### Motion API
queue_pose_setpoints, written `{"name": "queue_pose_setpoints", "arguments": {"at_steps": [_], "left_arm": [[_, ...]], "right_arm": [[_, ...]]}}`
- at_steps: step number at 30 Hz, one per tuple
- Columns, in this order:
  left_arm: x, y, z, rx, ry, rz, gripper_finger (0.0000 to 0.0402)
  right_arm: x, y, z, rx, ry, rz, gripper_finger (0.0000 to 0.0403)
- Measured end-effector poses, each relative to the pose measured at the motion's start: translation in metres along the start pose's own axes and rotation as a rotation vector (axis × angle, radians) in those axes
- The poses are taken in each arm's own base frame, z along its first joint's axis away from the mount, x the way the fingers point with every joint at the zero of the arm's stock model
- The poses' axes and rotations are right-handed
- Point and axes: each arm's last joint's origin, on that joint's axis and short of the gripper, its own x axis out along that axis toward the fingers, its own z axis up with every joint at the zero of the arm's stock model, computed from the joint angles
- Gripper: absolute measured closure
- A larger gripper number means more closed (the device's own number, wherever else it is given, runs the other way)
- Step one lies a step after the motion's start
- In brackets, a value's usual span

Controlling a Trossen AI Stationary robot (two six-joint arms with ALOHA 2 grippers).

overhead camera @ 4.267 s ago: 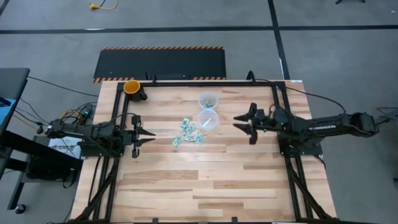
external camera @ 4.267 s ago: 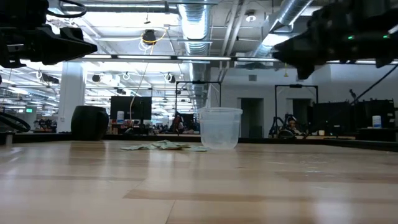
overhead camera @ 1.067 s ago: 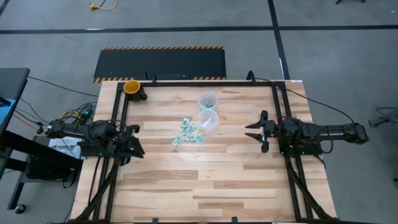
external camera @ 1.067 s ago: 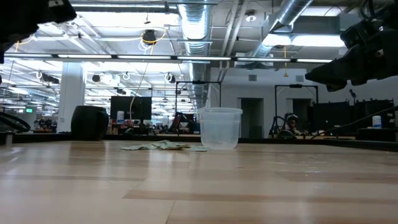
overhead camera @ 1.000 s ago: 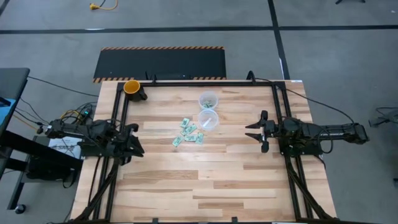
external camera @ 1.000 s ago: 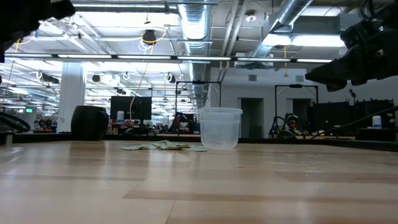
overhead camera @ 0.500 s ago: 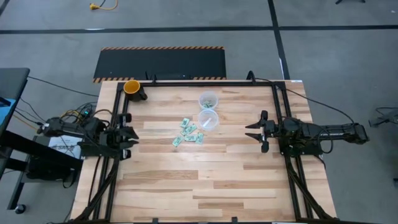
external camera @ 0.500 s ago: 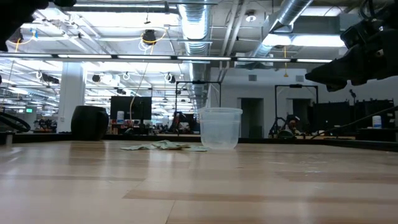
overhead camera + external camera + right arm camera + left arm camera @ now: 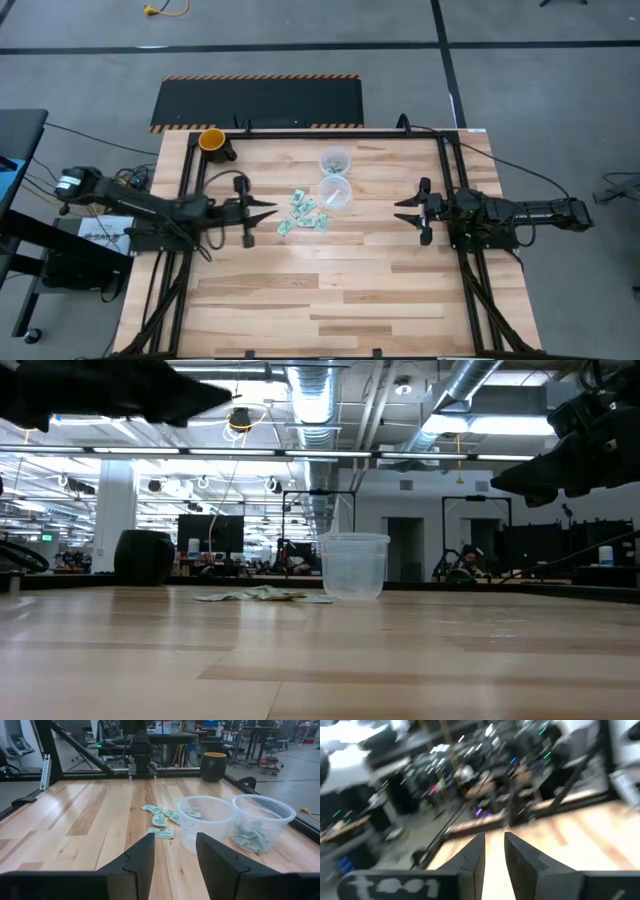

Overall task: Pick and place items into bin
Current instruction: Put the green stevia packet into the bottom transparent bin

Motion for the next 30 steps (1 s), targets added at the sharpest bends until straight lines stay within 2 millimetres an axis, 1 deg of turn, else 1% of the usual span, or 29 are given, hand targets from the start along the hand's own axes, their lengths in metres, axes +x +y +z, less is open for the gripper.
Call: {"name": "queue_pose_setpoints", "arguments": {"at_steps": [5, 10, 13, 16, 20, 23, 26, 30], "left_arm": [[0.018, -0.004, -0.011, -0.026, 0.143, 0.158, 0.0323], [0.027, -0.011, -0.024, -0.094, 0.229, 0.165, 0.0288], [0.026, -0.015, -0.036, -0.132, 0.327, 0.149, 0.0269], [0.023, -0.018, -0.046, -0.226, 0.422, 0.133, 0.0258], [0.019, -0.022, -0.055, -0.341, 0.511, 0.079, 0.0254], [0.017, -0.023, -0.057, -0.394, 0.544, 0.079, 0.0254], [0.016, -0.019, -0.062, -0.419, 0.578, 0.113, 0.0254], [0.018, -0.01, -0.074, -0.458, 0.64, 0.184, 0.0254]], "right_arm": [[0.0, 0.0, 0.0, 0.0, 0.0, 0.0, 0.0264], [0.0, 0.0, 0.0, 0.0, 0.0, 0.0, 0.0261], [0.0, 0.0, 0.0, 0.0, 0.0, 0.0, 0.0262], [0.0, 0.0, 0.0, 0.0, 0.0, 0.0, 0.0264], [0.0, 0.0, 0.0, 0.0, 0.0, 0.0, 0.0266], [0.0, 0.0, 0.0, 0.0, 0.0, 0.0, 0.0264], [0.0, 0.0, 0.0, 0.0, 0.0, 0.0, 0.0265], [0.0, 0.0, 0.0, 0.0, 0.0, 0.0, 0.0266]]}}
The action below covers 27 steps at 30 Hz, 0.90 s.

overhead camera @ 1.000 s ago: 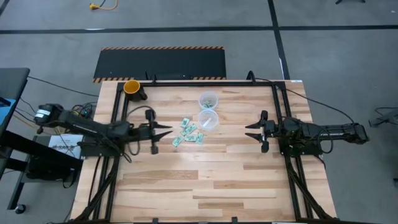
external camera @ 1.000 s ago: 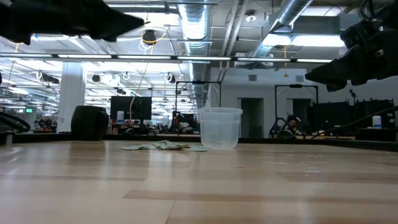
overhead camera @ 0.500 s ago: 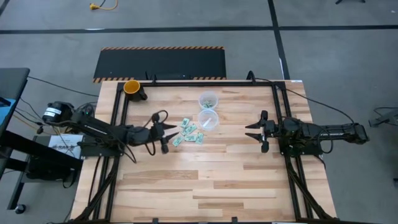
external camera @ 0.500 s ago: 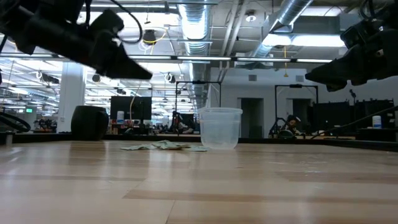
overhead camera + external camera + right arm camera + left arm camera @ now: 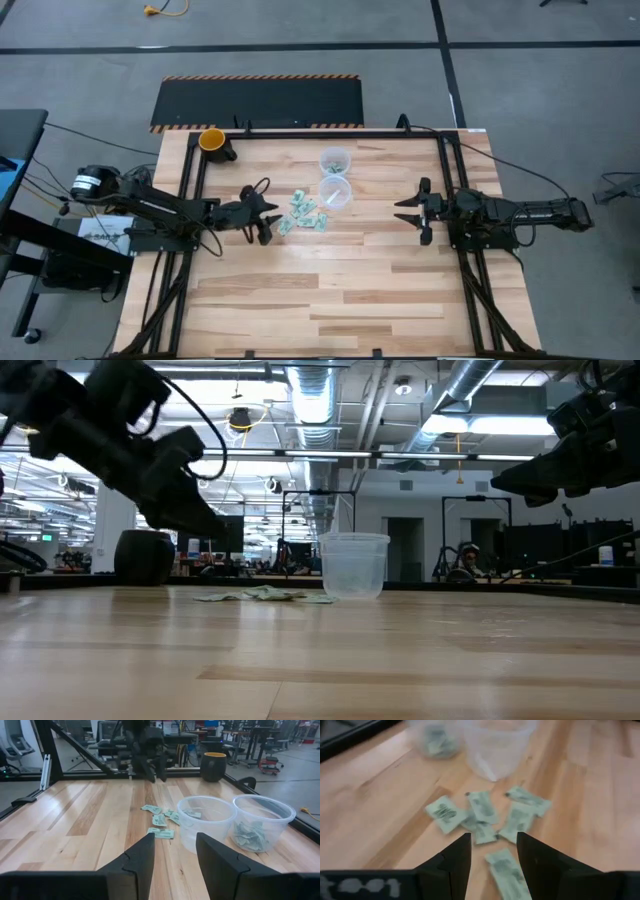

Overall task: Pick and place items into bin
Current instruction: Put the green stevia packet into the bottom transparent bin

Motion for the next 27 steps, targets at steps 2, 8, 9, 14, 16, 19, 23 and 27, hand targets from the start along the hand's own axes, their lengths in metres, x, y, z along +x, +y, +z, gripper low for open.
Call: {"name": "queue_pose_setpoints", "arguments": {"at_steps": [2, 8, 9, 14, 16, 19, 23, 27], "left_arm": [[0.006, 0.002, -0.003, -0.011, 0.018, -0.004, 0.0254], [0.023, -0.001, -0.014, -0.017, 0.074, -0.081, 0.0254], [0.025, -0.002, -0.016, -0.017, 0.081, -0.096, 0.0254], [0.034, -0.004, -0.024, -0.01, 0.13, -0.132, 0.0254], [0.038, -0.005, -0.026, -0.004, 0.152, -0.136, 0.0254], [0.043, -0.006, -0.031, 0.017, 0.185, -0.125, 0.0254], [0.048, -0.004, -0.035, 0.017, 0.204, -0.114, 0.0254], [0.05, -0.002, -0.035, 0.002, 0.219, -0.128, 0.0254]], "right_arm": [[0.0, 0.0, 0.0, 0.0, 0.0, 0.0, 0.0265], [0.0, 0.0, 0.0, 0.0, 0.0, 0.0, 0.0265], [0.0, 0.0, 0.0, 0.0, 0.0, 0.0, 0.0266], [0.0, 0.0, 0.0, 0.0, 0.0, 0.0, 0.0265], [0.0, 0.0, 0.0, 0.0, 0.0, 0.0, 0.0264], [0.0, 0.0, 0.0, 0.0, 0.0, 0.0, 0.0265], [0.0, 0.0, 0.0, 0.0, 0.0, 0.0, 0.0268], [0.0, 0.0, 0.0, 0.0, 0.0, 0.0, 0.0268]]}}
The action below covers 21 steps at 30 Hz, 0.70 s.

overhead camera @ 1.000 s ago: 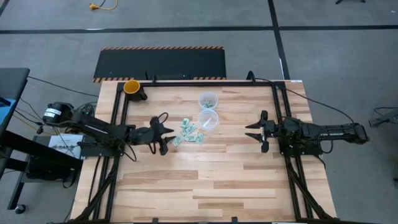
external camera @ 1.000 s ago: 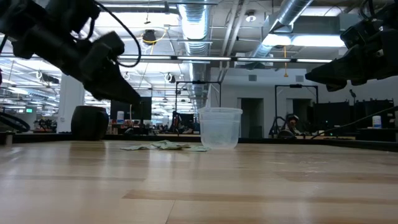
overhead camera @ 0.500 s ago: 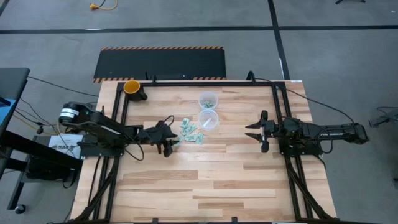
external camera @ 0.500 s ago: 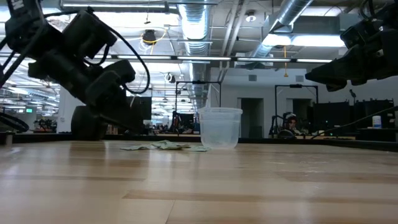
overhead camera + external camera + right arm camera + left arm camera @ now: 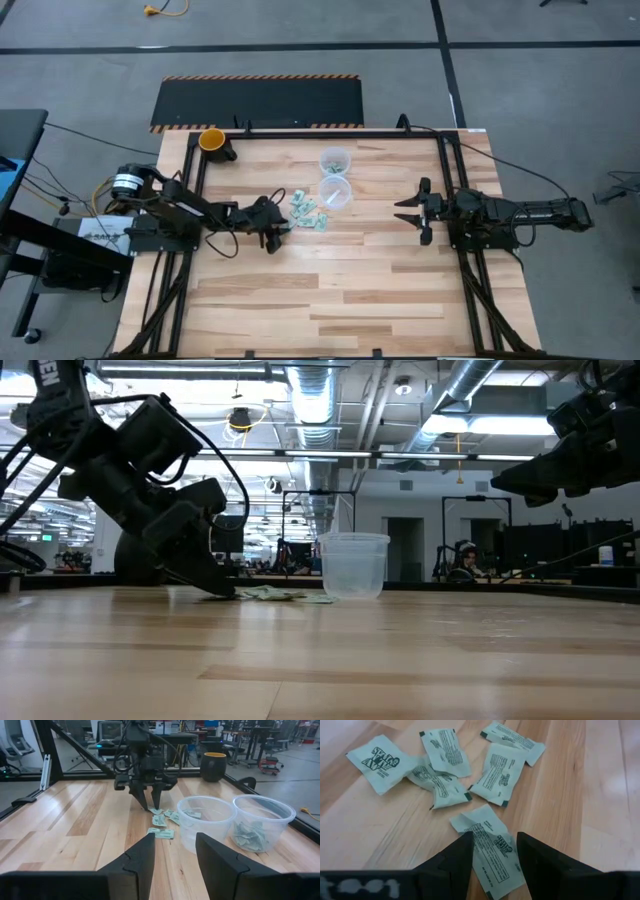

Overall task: Pick and place items into bin
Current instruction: Put the green stevia packet into the bottom transparent bin

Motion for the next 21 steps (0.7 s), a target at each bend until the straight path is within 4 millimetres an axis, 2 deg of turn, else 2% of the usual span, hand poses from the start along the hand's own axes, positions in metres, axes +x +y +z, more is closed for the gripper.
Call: {"name": "queue_pose_setpoints", "arguments": {"at_steps": [6, 14, 21], "left_arm": [[0.0001, 0.0005, -0.0015, 0.0, 0.027, -0.026, 0.0276], [0.0001, -0.0001, -0.0025, 0.012, 0.042, -0.05, 0.0387], [-0.0014, -0.0023, 0.0019, 0.071, -0.008, -0.085, 0.0393]], "right_arm": [[0.0, 0.0, 0.0001, 0.0, 0.0, 0.0, 0.0268], [0.0, 0.0, 0.0001, 0.0, 0.0, 0.0, 0.0267], [0.0, 0.0, 0.0, 0.0, 0.0, 0.0, 0.0267]]}}
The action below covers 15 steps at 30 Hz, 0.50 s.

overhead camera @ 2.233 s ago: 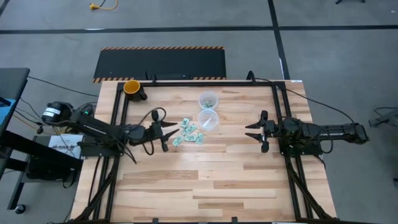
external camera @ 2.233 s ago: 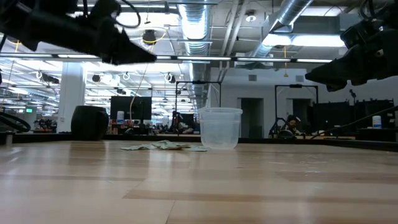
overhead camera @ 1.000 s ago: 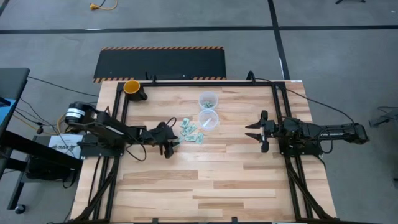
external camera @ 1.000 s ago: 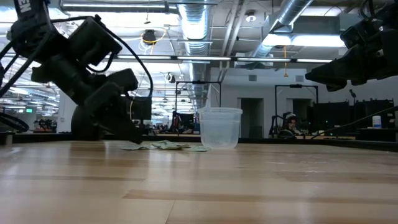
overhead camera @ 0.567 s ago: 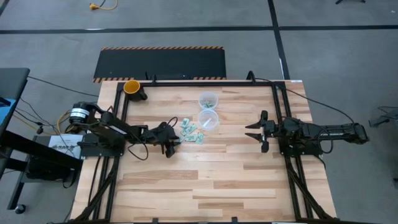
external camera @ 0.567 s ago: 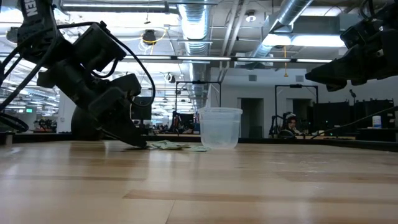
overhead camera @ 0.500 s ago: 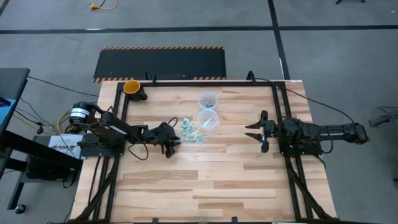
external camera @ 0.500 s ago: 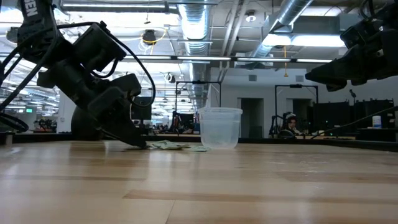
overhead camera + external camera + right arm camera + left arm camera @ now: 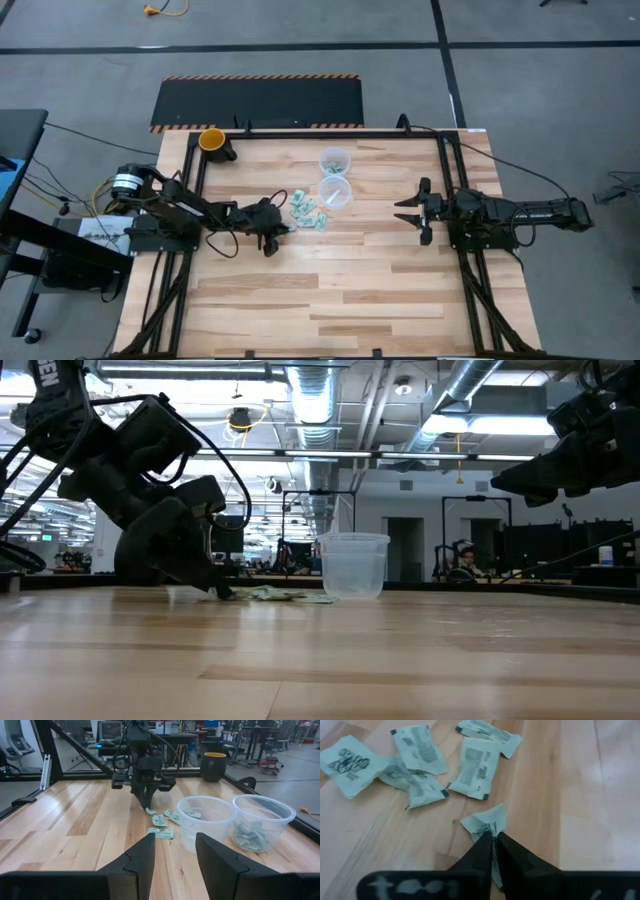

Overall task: Pick and place items into bin
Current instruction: Put the green stevia packet into the bottom transparent bin

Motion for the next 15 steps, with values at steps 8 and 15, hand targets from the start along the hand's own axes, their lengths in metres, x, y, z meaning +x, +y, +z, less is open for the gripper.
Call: {"name": "queue_pose_setpoints", "arguments": {"at_steps": [8, 15], "left_arm": [[-0.01, -0.011, 0.047, 0.22, -0.22, 0.005, 0.0396], [-0.017, -0.024, 0.111, 0.459, -0.42, 0.189, 0.0396]], "right_arm": [[0.0, 0.0, 0.0, 0.0, 0.0, 0.0, 0.0268], [0.0, 0.0, 0.0, 0.0, 0.0, 0.0, 0.0267]]}}
